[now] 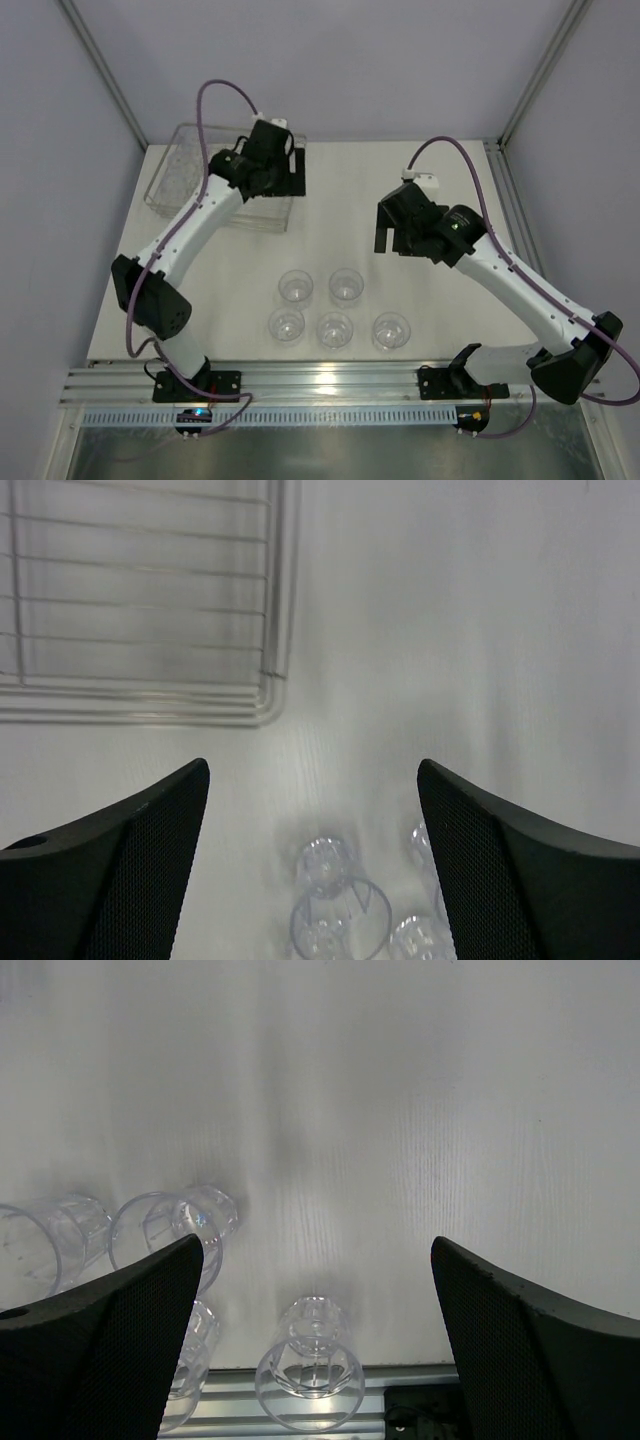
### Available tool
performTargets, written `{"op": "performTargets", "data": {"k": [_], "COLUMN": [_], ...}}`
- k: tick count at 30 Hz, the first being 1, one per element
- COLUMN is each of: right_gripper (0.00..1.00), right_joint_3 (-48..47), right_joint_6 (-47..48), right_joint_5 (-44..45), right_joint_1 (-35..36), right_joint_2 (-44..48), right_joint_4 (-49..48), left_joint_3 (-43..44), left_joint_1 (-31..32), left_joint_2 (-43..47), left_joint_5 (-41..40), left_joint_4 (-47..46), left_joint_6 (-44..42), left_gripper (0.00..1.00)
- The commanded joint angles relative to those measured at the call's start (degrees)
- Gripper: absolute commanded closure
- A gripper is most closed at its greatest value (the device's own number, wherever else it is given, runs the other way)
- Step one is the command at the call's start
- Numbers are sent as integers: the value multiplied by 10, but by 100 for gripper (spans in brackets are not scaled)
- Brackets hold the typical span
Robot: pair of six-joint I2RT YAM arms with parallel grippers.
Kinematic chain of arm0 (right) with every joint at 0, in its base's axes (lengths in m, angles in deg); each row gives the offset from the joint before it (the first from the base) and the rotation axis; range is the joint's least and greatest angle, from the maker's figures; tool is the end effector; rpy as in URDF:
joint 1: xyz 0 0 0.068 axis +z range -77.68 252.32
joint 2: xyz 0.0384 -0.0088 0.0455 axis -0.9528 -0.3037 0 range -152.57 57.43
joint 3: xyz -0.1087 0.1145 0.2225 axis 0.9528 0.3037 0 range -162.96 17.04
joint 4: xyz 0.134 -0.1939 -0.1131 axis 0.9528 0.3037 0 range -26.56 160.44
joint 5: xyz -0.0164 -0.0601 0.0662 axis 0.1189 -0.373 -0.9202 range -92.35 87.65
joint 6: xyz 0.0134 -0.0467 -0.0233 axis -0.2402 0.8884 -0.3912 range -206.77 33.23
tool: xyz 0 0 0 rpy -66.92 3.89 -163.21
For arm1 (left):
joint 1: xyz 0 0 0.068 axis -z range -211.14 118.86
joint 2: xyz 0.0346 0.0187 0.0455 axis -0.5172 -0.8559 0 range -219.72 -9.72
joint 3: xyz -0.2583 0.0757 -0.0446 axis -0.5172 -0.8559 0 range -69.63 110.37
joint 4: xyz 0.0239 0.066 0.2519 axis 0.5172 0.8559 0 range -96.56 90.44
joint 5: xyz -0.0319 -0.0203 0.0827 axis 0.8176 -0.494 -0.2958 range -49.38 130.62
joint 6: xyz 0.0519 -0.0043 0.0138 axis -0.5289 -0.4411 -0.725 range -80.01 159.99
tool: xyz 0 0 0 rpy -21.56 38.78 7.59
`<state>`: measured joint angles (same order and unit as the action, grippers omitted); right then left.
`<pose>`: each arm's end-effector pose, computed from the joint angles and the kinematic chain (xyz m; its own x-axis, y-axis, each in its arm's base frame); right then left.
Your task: Unload the cups from the dish rack
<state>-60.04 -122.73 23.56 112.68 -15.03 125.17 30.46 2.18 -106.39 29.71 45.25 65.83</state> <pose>0.1910 0.1420 0.3557 -0.7538 0.0526 -0.6550 0.0505 0.9985 0.0220 0.3079 -0.1943 0.3688 -0.7516 -0.0180 -0.6594 0.1186 0.9796 -0.1620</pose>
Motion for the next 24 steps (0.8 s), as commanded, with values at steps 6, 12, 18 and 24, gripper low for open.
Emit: {"op": "performTargets", "data": {"k": [6, 12, 18, 24], "right_gripper": [2, 2, 2, 2], "right_joint_3": [8, -1, -18, -16], "right_joint_6": [12, 30, 41, 51], "right_joint_5": [-15, -44, -58, -83], "right_joint_1": [-3, -6, -12, -27], "right_joint_2": [12, -24, -57, -73], "right_joint_4": [-30, -53, -56, -50], "left_joint_3": [236, 346, 339, 339], "left_joint_1": [-162, -193, -218, -229], "left_joint_2": [-242, -353, -397, -444], "left_joint_5": [-18, -40, -17, 1], "left_joint_4": [-12, -79, -178, -236], "left_joint_6": [10, -4, 1, -28], "left_gripper": [14, 2, 0, 0]}}
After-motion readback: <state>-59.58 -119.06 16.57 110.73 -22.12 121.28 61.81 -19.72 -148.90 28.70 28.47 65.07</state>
